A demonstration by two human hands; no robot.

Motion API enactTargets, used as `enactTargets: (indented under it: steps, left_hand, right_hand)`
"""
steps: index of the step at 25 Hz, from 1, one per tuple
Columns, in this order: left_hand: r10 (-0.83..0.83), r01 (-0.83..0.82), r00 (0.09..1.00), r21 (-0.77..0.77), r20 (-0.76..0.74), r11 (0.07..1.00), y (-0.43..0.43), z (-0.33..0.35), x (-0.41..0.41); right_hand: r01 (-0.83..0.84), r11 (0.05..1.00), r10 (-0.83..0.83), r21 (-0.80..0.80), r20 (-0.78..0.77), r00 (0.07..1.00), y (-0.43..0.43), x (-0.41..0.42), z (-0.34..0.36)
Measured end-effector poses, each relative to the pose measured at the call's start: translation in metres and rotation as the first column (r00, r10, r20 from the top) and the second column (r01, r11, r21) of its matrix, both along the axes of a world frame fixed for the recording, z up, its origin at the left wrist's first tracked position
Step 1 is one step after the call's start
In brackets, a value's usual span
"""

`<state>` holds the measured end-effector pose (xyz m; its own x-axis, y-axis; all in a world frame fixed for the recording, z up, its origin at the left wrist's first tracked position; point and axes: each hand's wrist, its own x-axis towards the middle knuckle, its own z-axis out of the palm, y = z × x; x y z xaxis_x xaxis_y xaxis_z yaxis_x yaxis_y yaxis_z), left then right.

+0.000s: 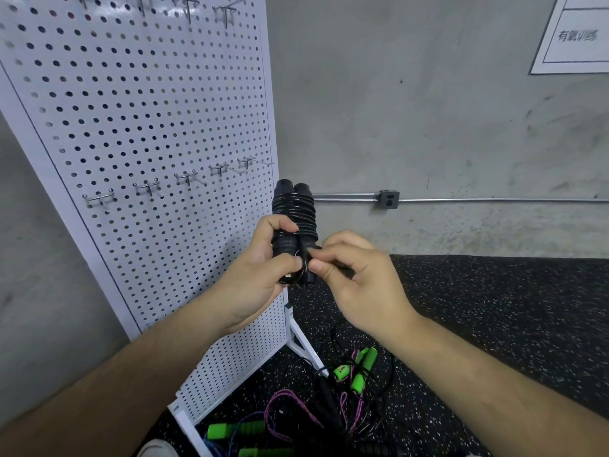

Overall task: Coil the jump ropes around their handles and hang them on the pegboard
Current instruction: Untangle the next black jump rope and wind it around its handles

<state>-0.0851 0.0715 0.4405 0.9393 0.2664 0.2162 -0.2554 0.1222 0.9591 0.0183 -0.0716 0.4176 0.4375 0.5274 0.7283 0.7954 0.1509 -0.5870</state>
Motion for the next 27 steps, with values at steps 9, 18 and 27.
enactTargets:
  steps: [9, 18, 27]
  left_hand:
    - [0.0, 0.001, 1.0, -0.071, 0.012, 0.998, 0.0, 0.001, 0.0]
    - [-0.005, 0.005, 0.999, -0.001, -0.042, 1.0, -0.006, -0.004, 0.007]
    - [0.023, -0.022, 0.999, 0.026, -0.043, 0.999, -0.012, -0.007, 0.006]
  right_hand:
    - [0.163, 0.974, -0.046, -0.156, 0.57, 0.821, -0.01, 0.011, 0.012]
    - [0.2, 0.962, -0.184, -0.189, 0.096, 0.978, -0.011, 0.003, 0.01]
    - [0.149, 0.983, -0.104, -0.109, 0.336, 0.936, -0.01, -0.003, 0.013]
